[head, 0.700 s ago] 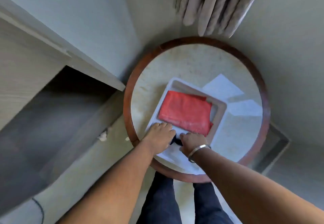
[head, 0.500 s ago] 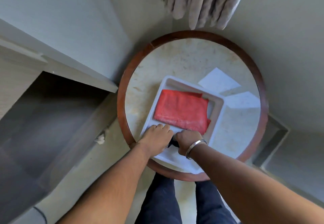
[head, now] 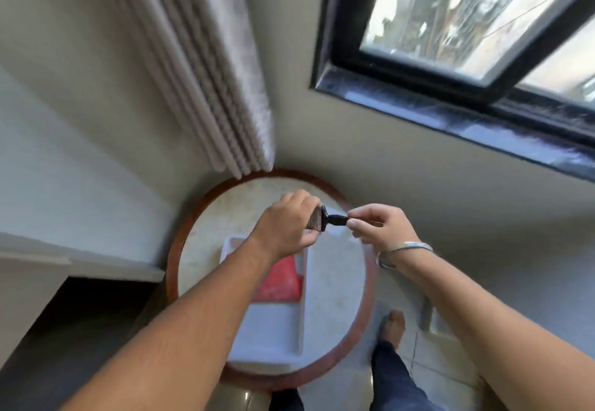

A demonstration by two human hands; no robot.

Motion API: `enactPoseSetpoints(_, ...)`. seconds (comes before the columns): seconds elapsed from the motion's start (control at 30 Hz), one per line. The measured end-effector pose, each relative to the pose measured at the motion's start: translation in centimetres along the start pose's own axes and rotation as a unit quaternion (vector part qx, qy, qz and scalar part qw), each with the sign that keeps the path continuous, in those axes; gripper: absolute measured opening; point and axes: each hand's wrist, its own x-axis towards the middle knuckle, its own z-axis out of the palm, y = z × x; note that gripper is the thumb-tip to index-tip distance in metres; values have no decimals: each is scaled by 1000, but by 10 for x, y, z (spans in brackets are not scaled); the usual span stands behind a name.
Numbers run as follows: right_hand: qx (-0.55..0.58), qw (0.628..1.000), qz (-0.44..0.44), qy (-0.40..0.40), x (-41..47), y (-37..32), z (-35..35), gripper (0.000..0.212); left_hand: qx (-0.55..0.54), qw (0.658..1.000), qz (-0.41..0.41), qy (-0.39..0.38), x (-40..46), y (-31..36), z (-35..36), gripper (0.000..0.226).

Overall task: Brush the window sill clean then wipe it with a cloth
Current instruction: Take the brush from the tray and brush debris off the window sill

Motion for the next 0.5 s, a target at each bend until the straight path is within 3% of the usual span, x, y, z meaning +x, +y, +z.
enactPoseSetpoints(0.13,157,978,-37,129,-6,-27,-87,10,-30,995,73,56,90,80,-23,47)
enactPoseSetpoints(0.33,191,958,-89,195,7,-21,-238,12,-57,984,144,87,216,209,-17,56)
enactPoseSetpoints(0.4,217,943,-74,241,15,-11,-278,10,-57,987,113,95,243,232,-8,73)
enactPoseSetpoints(0.5,241,916,-60,314,28,10,-344,6,-76,993,-63,59,278,258,18,106)
